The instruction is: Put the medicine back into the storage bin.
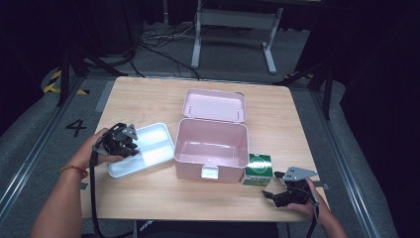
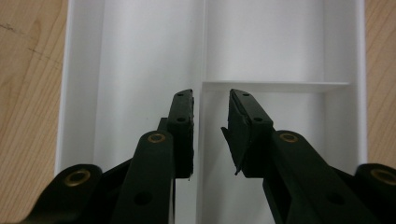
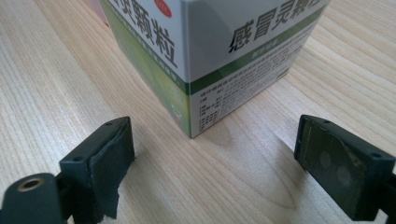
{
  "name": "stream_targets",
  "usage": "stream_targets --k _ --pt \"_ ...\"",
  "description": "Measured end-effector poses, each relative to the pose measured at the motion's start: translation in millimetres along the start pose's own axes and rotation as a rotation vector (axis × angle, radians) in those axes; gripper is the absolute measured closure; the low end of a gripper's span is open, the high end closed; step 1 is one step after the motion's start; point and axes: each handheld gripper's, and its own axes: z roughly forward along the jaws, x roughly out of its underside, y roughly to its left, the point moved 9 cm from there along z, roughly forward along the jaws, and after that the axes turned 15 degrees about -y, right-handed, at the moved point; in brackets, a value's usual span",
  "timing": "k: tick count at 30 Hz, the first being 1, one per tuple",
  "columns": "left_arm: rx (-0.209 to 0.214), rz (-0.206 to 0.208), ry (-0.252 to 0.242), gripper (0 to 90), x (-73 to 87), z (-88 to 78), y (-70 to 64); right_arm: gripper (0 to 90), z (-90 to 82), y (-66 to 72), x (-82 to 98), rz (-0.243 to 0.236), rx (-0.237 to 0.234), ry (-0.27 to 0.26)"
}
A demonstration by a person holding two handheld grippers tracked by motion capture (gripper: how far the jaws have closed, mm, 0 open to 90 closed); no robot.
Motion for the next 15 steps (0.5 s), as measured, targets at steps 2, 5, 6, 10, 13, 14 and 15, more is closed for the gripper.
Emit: stream_targets --k 2,5,6,10,13,14,15 --pt "-0.016 -0.001 -0.011 69.3 -2.1 -4.2 -0.6 12.3 0.0 0.0 0.0 0.0 0.0 0.0" --pt "-0.024 -0.024 -0.055 60.5 -8.7 -11.2 -3.4 12.3 -0.1 0.1 0.1 0.001 0.0 -0.001" --pt "-0.027 -0.026 -0.065 57.8 -11.1 -14.0 -4.3 12.3 -0.1 0.1 0.1 0.001 -0.001 -0.001" --pt "-0.02 -0.014 -0.115 47.3 -20.5 -20.9 -14.8 12.3 -0.2 0.1 0.2 0.001 -0.001 -0.001" --pt "-0.026 -0.015 -0.151 38.8 -26.2 -22.8 -23.0 12.3 -0.3 0.1 0.2 0.001 -0.001 -0.001" --pt "-0.028 -0.02 -0.159 35.2 -27.6 -22.9 -26.1 12.3 -0.3 0.1 0.2 0.001 -0.001 -0.001" --pt "-0.041 -0.015 -0.16 32.3 -28.7 -22.9 -28.4 12.3 -0.3 0.0 0.2 0.001 -0.001 -0.001"
